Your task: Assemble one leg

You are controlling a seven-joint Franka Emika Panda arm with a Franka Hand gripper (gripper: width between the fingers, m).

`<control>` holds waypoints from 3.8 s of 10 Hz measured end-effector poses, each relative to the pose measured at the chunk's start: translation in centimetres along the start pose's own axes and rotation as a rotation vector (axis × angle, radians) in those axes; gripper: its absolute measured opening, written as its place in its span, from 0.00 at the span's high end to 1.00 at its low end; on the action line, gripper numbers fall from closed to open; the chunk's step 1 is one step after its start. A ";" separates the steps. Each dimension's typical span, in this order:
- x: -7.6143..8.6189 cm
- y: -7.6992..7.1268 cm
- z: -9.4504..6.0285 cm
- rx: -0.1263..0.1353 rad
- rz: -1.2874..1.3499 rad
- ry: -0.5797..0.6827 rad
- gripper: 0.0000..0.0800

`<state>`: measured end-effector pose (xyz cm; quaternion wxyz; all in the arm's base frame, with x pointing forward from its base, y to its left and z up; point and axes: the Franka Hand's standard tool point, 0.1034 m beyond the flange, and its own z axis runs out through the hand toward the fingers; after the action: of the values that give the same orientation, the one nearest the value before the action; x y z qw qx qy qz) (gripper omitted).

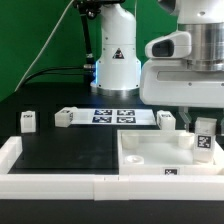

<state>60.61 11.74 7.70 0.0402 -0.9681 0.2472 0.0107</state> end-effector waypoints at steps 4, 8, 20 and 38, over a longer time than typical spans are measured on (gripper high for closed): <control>0.1 0.1 0.1 0.006 0.394 -0.005 0.63; 0.1 0.3 0.1 0.007 0.731 -0.004 0.63; -0.2 -0.3 0.0 -0.011 -0.339 0.009 0.19; 0.7 0.2 0.1 0.031 0.833 0.009 0.63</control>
Offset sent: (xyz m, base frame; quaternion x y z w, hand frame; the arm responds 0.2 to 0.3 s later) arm -0.0034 -0.0069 -0.0015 -0.0296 0.0141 0.1885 0.9815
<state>61.14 11.28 7.53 0.0461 -0.7845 0.6182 0.0181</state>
